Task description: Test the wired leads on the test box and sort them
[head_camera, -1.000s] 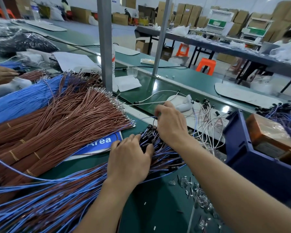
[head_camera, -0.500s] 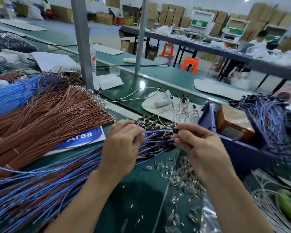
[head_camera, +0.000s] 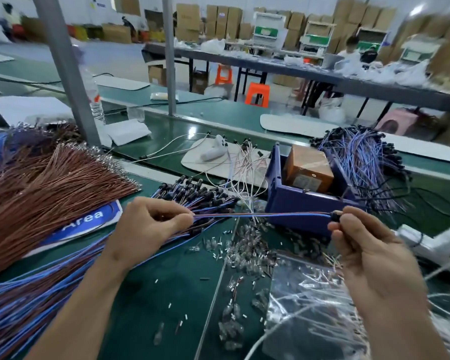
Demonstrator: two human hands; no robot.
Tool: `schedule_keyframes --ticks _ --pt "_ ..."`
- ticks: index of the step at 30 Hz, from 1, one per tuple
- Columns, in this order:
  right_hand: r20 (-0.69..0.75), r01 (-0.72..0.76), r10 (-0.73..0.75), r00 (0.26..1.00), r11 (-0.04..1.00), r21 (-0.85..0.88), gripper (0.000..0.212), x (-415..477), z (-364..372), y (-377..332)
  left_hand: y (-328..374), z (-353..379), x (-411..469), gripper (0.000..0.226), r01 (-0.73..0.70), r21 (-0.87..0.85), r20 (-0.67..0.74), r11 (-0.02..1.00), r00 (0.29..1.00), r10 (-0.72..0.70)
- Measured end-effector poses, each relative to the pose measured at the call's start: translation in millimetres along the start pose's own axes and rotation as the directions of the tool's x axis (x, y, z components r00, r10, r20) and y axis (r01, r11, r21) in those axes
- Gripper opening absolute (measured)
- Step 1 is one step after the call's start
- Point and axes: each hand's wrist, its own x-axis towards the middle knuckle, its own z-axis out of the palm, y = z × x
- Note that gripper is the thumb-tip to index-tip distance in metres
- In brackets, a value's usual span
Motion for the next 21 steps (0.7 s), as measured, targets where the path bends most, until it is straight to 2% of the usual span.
schedule_keyframes --ticks 3,7,9,12,15,16,18,19,21 --pt "-0.129 0.027 -0.023 0.991 0.999 0.026 0.009 -1.2 -25.5 -9.2 3.7 -4.0 -0.3 0.025 0.000 0.031 -0.025 1.000 1.000 0.001" --pt "-0.265 0.088 -0.050 0.963 0.987 0.132 0.004 -0.3 -51.6 -18.0 5.2 1.3 0.4 0.022 0.044 -0.045 -0.147 0.998 0.988 -0.050" --pt "-0.274 0.101 -0.050 0.960 0.979 0.177 0.013 0.6 -58.2 -19.7 8.6 7.6 -0.2 0.023 0.043 -0.127 -0.168 0.991 0.984 -0.064" --pt "-0.233 0.070 -0.008 0.973 0.964 0.257 0.009 2.4 -59.8 -22.7 14.1 17.8 -1.9 0.030 0.047 -0.276 -0.108 0.960 0.991 -0.080" --pt "-0.143 0.041 0.006 0.990 0.947 0.318 0.015 0.7 -54.7 -20.1 25.7 34.3 -1.9 0.015 0.112 -0.455 0.008 0.883 0.993 -0.121" --pt "-0.084 0.022 0.000 0.996 0.967 0.255 0.015 -1.9 -47.6 -16.5 29.4 41.3 -0.5 0.015 0.140 -0.536 0.065 0.832 0.990 -0.125" --pt "0.022 0.009 -0.009 1.000 1.000 0.011 0.013 -5.8 -31.4 -3.8 39.6 61.0 2.2 0.034 0.220 -0.641 0.216 0.736 0.971 -0.102" --pt "0.053 0.048 -0.043 0.998 0.993 -0.104 0.022 -6.1 -24.4 1.7 46.1 72.7 3.3 0.038 0.261 -0.661 0.286 0.703 0.954 -0.085" --pt "0.085 0.127 -0.110 0.990 0.965 -0.230 0.038 -4.4 -13.7 5.1 56.7 95.7 6.3 0.044 0.321 -0.660 0.393 0.679 0.918 -0.051"
